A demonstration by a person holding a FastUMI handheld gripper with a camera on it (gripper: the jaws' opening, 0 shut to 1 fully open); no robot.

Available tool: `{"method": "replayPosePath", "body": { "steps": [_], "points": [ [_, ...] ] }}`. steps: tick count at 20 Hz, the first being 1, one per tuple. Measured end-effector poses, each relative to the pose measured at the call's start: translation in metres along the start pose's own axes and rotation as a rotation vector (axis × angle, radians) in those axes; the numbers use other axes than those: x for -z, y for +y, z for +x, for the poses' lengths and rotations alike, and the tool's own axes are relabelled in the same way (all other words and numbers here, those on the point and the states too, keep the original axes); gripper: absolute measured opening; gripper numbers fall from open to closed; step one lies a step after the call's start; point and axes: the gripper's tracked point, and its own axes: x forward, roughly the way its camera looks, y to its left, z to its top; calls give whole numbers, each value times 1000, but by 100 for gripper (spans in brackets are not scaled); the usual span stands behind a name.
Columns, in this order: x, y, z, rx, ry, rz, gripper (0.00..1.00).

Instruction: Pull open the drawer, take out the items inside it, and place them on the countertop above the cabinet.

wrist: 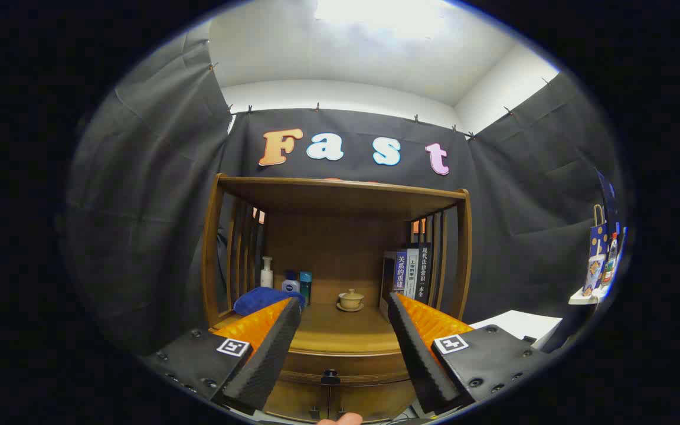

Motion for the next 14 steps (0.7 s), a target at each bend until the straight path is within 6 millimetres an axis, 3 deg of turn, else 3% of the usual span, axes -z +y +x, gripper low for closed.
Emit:
{"method": "replayPosePath", "body": {
  "steps": [14],
  "points": [
    [-1, 2, -1, -17, -5, 2, 98]
  ]
}}
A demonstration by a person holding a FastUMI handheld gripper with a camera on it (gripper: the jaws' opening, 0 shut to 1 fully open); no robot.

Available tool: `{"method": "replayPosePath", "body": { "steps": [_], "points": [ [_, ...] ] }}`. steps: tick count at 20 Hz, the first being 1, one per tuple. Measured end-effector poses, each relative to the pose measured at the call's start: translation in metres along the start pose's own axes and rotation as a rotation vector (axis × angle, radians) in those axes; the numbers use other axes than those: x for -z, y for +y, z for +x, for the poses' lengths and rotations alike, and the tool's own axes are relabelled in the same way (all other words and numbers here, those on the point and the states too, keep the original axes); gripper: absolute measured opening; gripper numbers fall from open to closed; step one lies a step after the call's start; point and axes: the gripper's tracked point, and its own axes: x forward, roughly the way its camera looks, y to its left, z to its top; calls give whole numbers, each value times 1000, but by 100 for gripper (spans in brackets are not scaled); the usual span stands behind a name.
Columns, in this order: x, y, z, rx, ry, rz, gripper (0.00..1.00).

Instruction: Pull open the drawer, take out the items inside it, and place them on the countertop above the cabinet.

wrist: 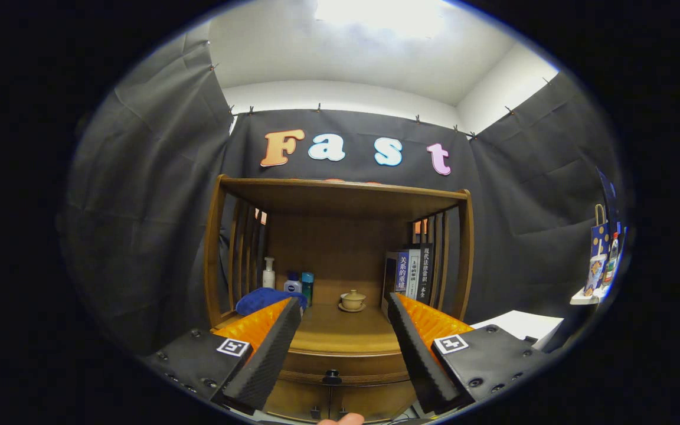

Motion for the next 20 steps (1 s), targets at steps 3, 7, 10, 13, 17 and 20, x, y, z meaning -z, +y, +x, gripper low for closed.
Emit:
{"method": "replayPosePath", "body": {
  "steps": [3, 7, 10, 13, 17, 20],
  "points": [
    [0, 0, -2, 0, -3, 0, 97],
    [0, 1, -2, -3, -5, -2, 98],
    [-1, 2, -3, -8, -10, -3, 98],
    [1, 4, 0, -18, -12, -1, 98],
    [16, 5, 8, -33, -25, -9, 97],
    [34, 5, 20, -39, -17, -10, 97]
  ]
}}
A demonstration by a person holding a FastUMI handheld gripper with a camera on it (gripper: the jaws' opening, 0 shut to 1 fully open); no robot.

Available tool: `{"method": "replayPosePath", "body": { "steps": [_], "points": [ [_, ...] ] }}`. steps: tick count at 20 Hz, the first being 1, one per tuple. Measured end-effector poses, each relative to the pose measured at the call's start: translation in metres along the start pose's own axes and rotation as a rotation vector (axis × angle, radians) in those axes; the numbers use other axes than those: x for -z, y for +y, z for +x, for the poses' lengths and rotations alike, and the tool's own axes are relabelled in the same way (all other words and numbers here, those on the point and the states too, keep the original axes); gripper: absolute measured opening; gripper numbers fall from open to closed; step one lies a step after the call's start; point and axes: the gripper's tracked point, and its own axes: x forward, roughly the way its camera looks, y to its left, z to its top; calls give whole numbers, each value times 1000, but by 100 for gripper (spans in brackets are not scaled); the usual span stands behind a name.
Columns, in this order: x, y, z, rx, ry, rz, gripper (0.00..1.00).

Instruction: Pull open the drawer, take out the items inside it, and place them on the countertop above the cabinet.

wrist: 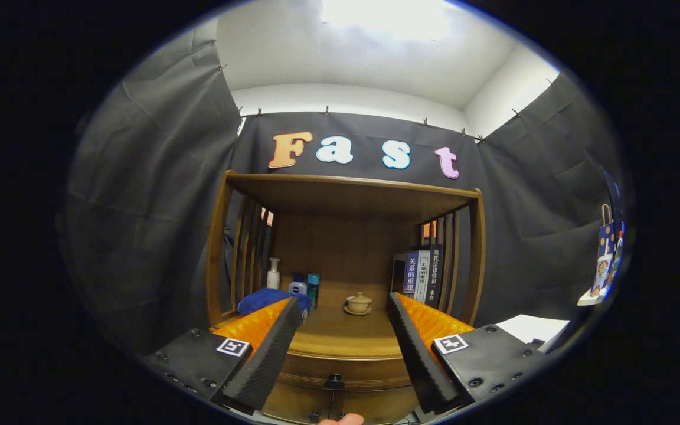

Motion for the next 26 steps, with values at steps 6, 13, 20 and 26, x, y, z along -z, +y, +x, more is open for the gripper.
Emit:
{"method": "replayPosePath", "body": {
  "steps": [6, 13, 20, 26],
  "points": [
    [43, -14, 17, 33, 17, 9, 98],
    [112, -31, 34, 80, 46, -36, 98],
    [219, -40, 61, 92, 177, 0, 98],
    [277, -7, 72, 20, 255, -1, 98]
  ]
}}
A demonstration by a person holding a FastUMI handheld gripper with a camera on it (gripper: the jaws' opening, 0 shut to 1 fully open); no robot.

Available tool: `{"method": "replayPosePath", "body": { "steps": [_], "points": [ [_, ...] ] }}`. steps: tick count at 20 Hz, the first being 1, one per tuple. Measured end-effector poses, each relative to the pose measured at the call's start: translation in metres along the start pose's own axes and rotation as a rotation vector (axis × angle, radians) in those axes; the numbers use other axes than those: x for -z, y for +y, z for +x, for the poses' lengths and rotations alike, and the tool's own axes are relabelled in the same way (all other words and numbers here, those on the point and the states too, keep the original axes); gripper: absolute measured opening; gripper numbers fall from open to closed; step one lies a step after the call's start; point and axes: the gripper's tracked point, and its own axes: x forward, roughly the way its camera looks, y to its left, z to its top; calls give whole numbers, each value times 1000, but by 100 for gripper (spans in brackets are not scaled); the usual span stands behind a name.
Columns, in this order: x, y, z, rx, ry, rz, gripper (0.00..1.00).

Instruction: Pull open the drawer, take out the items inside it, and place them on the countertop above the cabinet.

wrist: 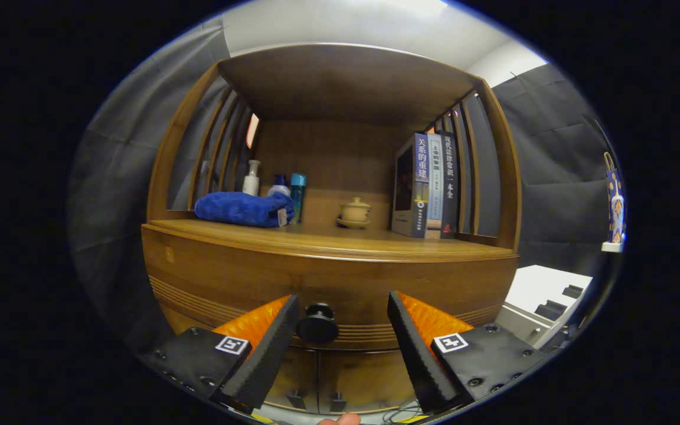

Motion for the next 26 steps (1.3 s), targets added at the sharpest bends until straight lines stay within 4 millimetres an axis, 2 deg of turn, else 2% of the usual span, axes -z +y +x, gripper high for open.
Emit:
{"method": "replayPosePath", "body": {
  "steps": [5, 9, 14, 15, 17, 18, 20, 22, 26],
  "points": [
    [24, 15, 9, -20, 55, -19, 97],
    [31, 18, 13, -12, 62, -34, 93],
    [36, 20, 16, -11, 72, -22, 75],
    [35, 17, 17, -1, 69, -17, 75],
    [35, 13, 20, 10, 66, -1, 63],
    [35, 12, 14, -1, 70, 15, 58],
    [29, 13, 20, -3, 41, 14, 48],
    [29, 12, 23, 3, 33, -11, 42],
    [29, 13, 10, 6, 36, -29, 42]
  ]
}}
